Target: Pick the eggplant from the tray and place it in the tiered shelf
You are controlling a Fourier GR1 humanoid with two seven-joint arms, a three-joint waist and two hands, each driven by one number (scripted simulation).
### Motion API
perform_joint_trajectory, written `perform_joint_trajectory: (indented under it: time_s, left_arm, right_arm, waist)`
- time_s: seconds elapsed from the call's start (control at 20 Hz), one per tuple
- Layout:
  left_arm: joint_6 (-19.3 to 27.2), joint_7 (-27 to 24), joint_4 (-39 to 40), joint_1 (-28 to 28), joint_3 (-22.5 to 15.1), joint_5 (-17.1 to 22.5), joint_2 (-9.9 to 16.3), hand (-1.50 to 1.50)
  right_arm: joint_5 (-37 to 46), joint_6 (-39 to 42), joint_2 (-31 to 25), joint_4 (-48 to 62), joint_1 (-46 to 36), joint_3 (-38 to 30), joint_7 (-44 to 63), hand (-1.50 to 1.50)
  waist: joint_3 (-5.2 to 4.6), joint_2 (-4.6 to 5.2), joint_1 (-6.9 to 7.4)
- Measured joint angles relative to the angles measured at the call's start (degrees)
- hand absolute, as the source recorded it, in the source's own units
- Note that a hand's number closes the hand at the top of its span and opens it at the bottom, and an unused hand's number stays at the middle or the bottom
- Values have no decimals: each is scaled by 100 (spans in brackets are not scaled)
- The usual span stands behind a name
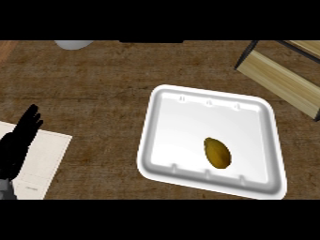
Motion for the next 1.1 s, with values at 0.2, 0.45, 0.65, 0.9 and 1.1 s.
perform_joint_trajectory:
  time_s: [0.2,0.45,0.65,0.9,1.1]
  left_arm:
    - [-66,-39,-6,70,35,30,1,0]
    - [-78,23,-98,92,59,39,5,0]
    - [-21,78,-111,31,4,-30,-67,0]
    - [-47,-6,-12,46,48,-42,-81,0]
    - [-59,-41,-1,67,61,-54,-91,0]
  right_arm:
    - [-79,-427,-128,603,69,-180,-283,150]
    - [-11,-1073,-309,1309,92,-412,-316,-150]
    - [12,-1133,-458,1789,42,-318,-593,-150]
    - [-181,-1573,-483,2088,49,-419,-974,-150]
    - [-509,-1777,-504,2174,-75,-659,-1130,-150]
  waist:
    - [-1,-2,10]
    - [0,5,30]
    - [1,4,23]
    - [1,0,8]
    - [1,-5,4]
